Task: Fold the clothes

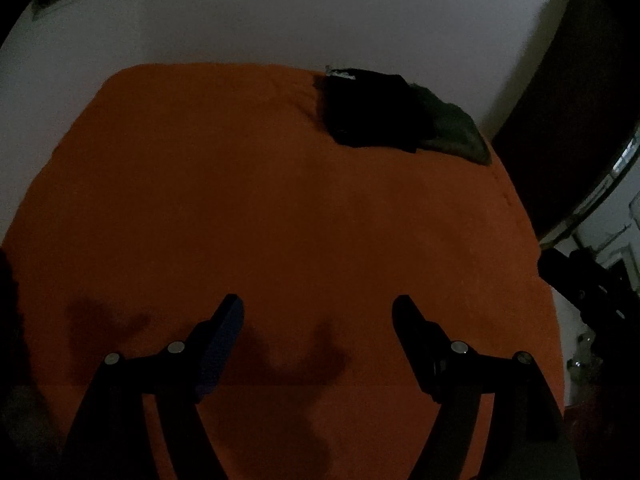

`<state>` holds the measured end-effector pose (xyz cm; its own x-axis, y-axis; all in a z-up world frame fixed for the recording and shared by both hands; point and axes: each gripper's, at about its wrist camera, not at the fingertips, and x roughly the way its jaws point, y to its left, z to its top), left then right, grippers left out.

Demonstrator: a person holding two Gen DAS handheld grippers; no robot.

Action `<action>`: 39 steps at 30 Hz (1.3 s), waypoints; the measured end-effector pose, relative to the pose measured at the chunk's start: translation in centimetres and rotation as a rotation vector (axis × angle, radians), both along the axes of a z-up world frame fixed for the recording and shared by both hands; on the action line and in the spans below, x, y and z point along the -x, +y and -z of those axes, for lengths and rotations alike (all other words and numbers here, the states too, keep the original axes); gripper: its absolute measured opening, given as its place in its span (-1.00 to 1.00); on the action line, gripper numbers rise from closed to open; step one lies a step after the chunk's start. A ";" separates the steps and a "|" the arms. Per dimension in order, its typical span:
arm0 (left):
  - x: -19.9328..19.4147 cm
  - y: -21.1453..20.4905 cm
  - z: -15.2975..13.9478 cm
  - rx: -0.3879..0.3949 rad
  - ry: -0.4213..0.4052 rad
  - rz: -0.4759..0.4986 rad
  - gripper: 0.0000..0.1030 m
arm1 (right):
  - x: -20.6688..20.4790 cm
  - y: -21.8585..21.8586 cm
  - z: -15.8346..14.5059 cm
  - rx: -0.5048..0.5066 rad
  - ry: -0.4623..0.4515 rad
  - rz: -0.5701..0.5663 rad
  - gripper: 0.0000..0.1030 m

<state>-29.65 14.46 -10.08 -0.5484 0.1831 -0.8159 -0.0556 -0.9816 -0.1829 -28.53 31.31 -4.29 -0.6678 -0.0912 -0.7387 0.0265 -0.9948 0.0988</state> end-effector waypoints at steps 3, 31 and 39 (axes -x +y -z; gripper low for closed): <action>-2.3 -0.7 -1.4 0.040 -0.011 -0.006 0.50 | -1.5 -0.3 -1.4 -0.002 -0.016 0.017 0.84; -19.8 -6.3 -10.8 0.098 0.142 -0.012 0.50 | -22.3 -8.4 -10.9 0.033 0.028 0.024 0.84; -21.5 -6.5 -9.8 0.236 0.259 0.003 0.51 | -23.5 -6.4 -8.6 0.029 -0.003 0.022 0.84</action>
<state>-8.17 7.92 -0.23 -0.7428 0.0079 -0.6695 -0.0735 -0.9949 0.0698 -4.99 24.88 4.27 -0.6674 -0.0975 -0.7383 0.0039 -0.9918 0.1275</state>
